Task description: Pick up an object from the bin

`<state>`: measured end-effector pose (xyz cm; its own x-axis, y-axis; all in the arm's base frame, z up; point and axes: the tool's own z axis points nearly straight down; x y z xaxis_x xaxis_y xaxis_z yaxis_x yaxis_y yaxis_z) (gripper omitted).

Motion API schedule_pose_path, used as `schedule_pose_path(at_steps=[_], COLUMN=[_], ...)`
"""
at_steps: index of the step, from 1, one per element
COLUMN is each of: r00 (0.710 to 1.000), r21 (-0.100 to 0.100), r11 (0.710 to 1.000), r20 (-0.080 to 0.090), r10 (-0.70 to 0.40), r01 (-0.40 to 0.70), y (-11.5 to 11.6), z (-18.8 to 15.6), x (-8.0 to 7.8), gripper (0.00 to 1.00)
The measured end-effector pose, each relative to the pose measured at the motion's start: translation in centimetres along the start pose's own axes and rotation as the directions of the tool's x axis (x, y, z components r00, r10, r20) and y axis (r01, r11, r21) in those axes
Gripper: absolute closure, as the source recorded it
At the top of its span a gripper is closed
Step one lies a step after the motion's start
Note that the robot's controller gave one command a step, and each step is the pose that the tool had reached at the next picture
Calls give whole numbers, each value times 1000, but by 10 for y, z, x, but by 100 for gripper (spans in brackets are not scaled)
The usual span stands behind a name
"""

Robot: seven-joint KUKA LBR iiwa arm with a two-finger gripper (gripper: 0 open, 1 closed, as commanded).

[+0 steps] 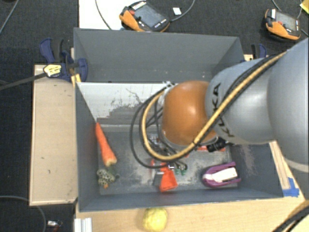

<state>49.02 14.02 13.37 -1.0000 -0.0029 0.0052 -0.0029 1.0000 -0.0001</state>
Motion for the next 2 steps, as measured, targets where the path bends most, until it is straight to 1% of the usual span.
schedule_pose_path(at_steps=[1, 2], r00=[1000, 993], r21=[-1, -1], r11=[1000, 993], r20=[7, 7], r10=[5, 121], r01=[-5, -121], y=[-1, -81], z=[-3, 63], x=[-2, -19], gripper=[0, 0])
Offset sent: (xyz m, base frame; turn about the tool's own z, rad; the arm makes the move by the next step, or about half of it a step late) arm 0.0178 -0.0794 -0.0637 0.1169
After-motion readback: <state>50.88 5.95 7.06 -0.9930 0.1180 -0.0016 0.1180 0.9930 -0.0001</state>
